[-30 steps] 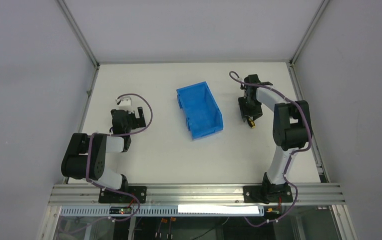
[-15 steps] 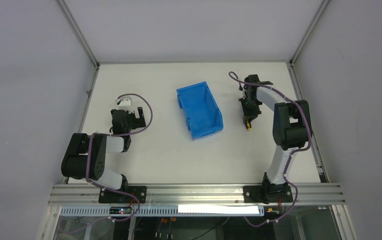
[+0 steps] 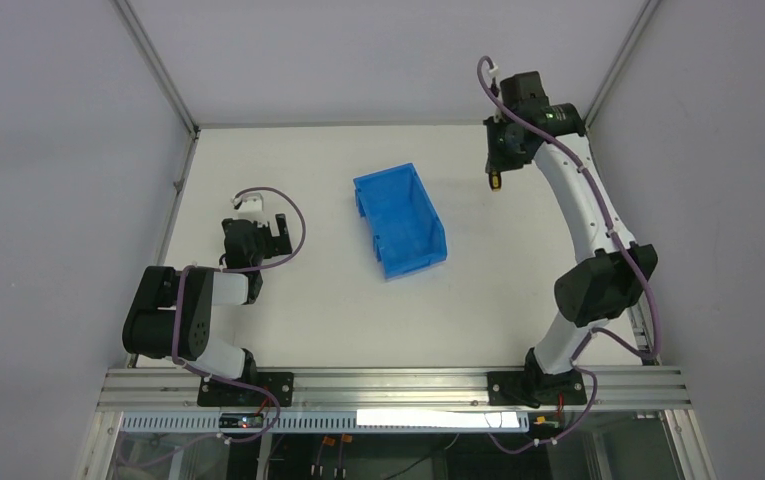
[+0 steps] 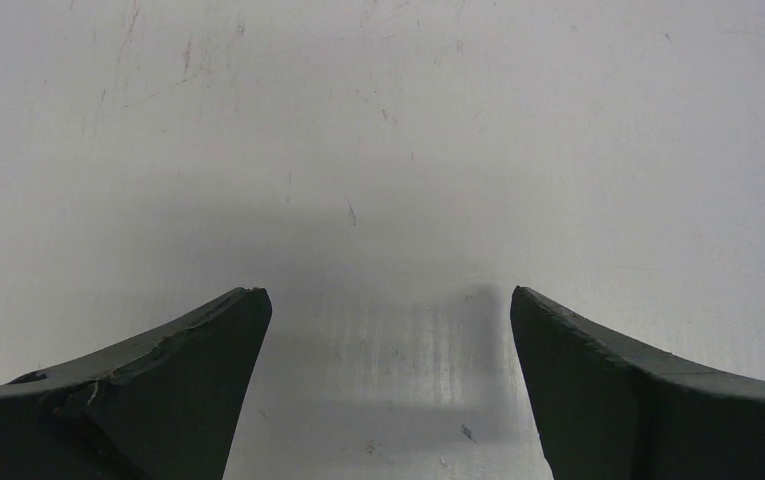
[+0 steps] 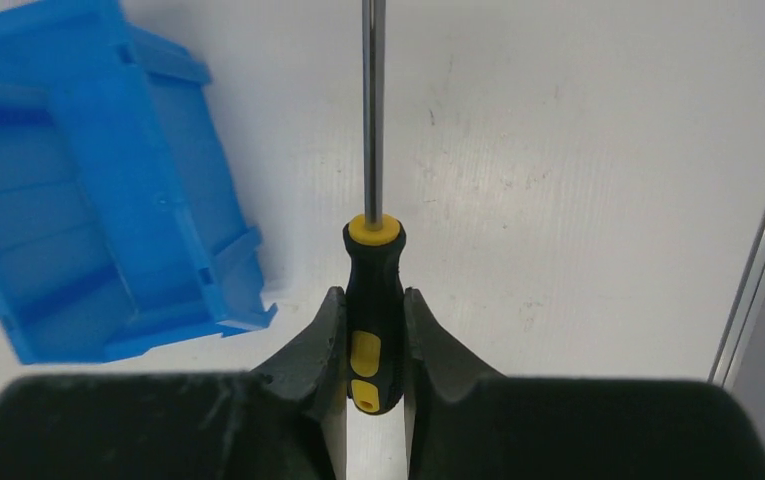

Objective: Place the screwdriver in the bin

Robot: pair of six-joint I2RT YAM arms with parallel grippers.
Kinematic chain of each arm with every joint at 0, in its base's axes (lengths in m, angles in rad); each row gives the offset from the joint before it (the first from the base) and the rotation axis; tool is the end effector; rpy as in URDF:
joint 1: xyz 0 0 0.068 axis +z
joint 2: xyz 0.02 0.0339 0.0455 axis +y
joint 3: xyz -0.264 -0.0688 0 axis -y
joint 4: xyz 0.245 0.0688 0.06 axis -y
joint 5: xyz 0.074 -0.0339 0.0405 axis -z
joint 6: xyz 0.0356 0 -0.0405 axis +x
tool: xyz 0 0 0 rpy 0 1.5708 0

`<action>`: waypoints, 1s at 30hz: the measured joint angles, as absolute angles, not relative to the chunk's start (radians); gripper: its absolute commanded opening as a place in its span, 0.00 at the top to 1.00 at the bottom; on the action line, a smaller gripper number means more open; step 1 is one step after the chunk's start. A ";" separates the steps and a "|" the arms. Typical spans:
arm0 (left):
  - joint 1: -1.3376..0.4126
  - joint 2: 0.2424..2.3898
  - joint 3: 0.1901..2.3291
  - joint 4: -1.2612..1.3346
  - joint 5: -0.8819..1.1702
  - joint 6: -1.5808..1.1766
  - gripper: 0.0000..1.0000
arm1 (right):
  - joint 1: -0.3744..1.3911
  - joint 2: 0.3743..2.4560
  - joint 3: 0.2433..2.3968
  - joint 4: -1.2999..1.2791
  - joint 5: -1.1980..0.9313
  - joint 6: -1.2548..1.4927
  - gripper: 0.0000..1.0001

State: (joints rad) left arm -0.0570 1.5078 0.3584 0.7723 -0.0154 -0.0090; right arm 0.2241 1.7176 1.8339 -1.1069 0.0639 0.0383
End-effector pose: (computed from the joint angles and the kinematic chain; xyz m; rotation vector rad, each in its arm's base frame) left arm 0.2598 -0.0143 0.1376 0.0366 1.9476 -0.0287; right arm 0.3467 0.0767 0.3711 -0.2130 2.5495 0.0188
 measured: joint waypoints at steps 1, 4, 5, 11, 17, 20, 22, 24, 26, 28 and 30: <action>-0.057 1.508 0.358 0.772 -0.015 -0.009 0.00 | 0.255 1.722 1.890 -1.132 0.075 0.051 1.00; -0.057 1.508 0.358 0.772 -0.015 -0.009 0.00 | 0.349 1.748 2.009 -1.182 0.099 0.072 1.00; -0.057 1.508 0.358 0.772 -0.015 -0.009 0.00 | 0.389 1.765 2.052 -1.196 0.106 0.078 1.00; -0.057 1.508 0.358 0.772 -0.015 -0.009 0.00 | 0.586 1.888 2.201 -1.210 0.128 0.093 1.00; -0.057 1.508 0.358 0.772 -0.015 -0.009 0.00 | 0.685 2.004 2.179 -1.185 0.126 0.109 1.00; -0.057 1.508 0.358 0.772 -0.015 -0.009 0.00 | 0.691 2.033 2.100 -1.143 0.123 0.119 1.00; -0.057 1.508 0.358 0.772 -0.015 -0.009 0.00 | 0.691 2.045 2.033 -1.106 0.121 0.128 1.00; -0.057 1.508 0.358 0.772 -0.015 -0.009 0.00 | 0.690 2.064 1.966 -1.073 0.115 0.138 1.00; -0.057 1.508 0.358 0.772 -0.015 -0.009 0.00 | 0.690 2.088 1.918 -1.043 0.111 0.146 1.00; -0.057 1.508 0.358 0.772 -0.015 -0.009 0.00 | 0.690 2.115 1.872 -1.008 0.102 0.154 1.00; -0.057 1.508 0.358 0.772 -0.015 -0.009 0.00 | 0.690 2.141 1.834 -0.977 0.094 0.161 1.00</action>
